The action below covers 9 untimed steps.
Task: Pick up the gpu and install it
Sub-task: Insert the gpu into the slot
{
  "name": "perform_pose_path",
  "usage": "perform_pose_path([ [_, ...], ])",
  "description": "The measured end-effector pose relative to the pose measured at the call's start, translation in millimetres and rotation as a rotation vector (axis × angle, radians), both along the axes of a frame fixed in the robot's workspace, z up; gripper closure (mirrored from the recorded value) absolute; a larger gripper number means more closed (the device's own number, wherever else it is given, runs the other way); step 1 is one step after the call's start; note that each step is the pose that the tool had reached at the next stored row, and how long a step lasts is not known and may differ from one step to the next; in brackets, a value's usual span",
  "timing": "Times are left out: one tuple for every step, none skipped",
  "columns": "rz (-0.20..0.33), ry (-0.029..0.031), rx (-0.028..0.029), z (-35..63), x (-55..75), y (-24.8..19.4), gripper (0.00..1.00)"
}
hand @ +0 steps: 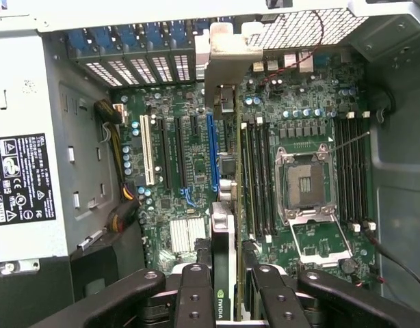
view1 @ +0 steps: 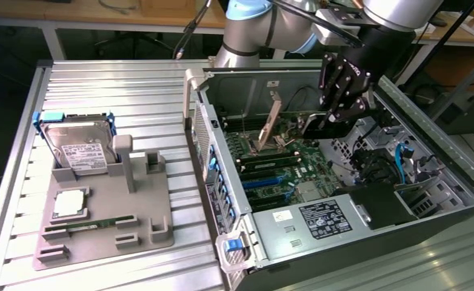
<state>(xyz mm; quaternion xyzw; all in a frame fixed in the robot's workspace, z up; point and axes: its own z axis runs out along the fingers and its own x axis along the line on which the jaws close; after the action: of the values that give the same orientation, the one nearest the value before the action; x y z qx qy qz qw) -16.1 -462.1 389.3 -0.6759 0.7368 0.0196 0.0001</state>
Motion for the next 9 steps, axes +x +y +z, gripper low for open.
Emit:
perform_pose_path([
  [-0.001, 0.0000, -0.0001, -0.2, 0.0, 0.0, 0.73],
  [-0.002, 0.0000, -0.0001, -0.6, 0.0, 0.0, 0.73],
  [-0.003, 0.0000, 0.0000, -0.9, 0.0, 0.0, 0.73],
  [-0.004, 0.0000, -0.0001, -1.3, 0.0, 0.0, 0.73],
  [-0.005, 0.0000, -0.0001, -1.8, 0.0, 0.0, 0.73],
  [-0.006, 0.0000, -0.0001, -2.5, 0.0, 0.0, 0.73],
  [-0.007, 0.0000, -0.0002, -3.3, 0.0, 0.0, 0.73],
  [-0.008, 0.0000, -0.0002, -3.9, 0.0, 0.0, 0.73],
  [-0.008, 0.0000, -0.0001, -4.2, 0.0, 0.0, 0.73],
])
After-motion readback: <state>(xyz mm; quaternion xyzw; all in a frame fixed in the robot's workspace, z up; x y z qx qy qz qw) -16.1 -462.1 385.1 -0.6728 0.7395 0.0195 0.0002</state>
